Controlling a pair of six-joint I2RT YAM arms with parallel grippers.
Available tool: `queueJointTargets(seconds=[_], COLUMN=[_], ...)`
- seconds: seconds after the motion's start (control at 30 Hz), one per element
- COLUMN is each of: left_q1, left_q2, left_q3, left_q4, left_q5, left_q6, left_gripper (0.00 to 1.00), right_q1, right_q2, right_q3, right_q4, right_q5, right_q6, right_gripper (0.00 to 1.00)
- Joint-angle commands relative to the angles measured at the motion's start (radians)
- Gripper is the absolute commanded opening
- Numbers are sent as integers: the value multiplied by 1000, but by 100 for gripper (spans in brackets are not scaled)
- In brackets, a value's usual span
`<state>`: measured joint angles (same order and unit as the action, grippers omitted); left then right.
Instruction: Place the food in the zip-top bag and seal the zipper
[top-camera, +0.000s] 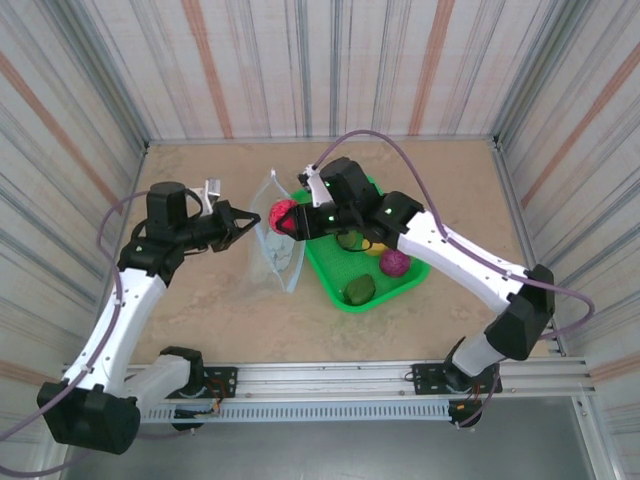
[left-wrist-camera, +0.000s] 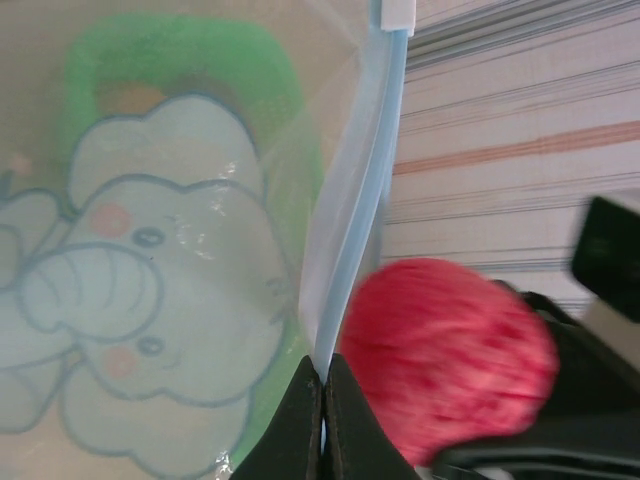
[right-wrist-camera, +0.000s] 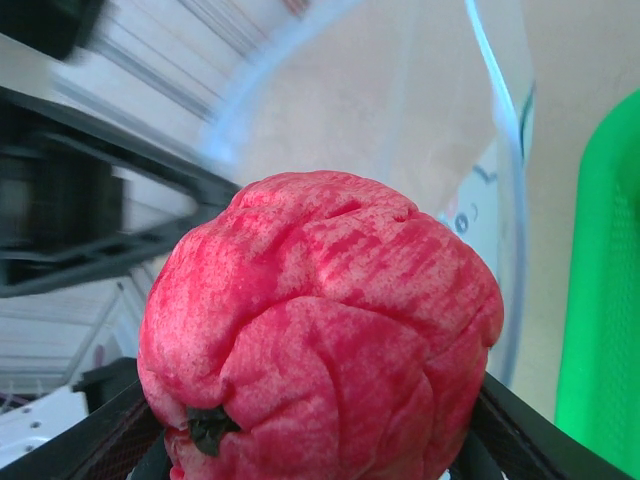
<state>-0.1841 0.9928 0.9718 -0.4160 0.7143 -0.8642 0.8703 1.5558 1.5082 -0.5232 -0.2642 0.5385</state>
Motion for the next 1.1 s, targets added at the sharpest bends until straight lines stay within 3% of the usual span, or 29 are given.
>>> queueJointTargets(seconds=[0.0, 0.17, 0.3, 0.4, 0.63, 1.07], left_q1=[4, 5, 9, 12, 25, 35], left_q2=[-36, -49, -49, -46, -54, -42], left_q3=[44, 45, 32, 30, 42, 86], left_q4=[-50, -34, -20, -16, -47, -201], left_q5=[17, 12, -2, -3, -7, -54], left_q6=[-16, -43, -54, -53, -19, 68], left_gripper=[0, 0, 0, 0, 0, 0], right_q1=[42, 68, 83, 99, 98, 77], right_q2=[54, 124, 148, 143, 130, 44], right_q3=[89, 160, 182, 167, 148, 123], right_q4=[-122, -230, -271, -263, -244, -184], right_q5=[97, 170, 214, 242, 225, 166], right_q6=[-45, -70, -91, -118, -113, -70], right_gripper=[52, 49, 77, 83, 83, 73])
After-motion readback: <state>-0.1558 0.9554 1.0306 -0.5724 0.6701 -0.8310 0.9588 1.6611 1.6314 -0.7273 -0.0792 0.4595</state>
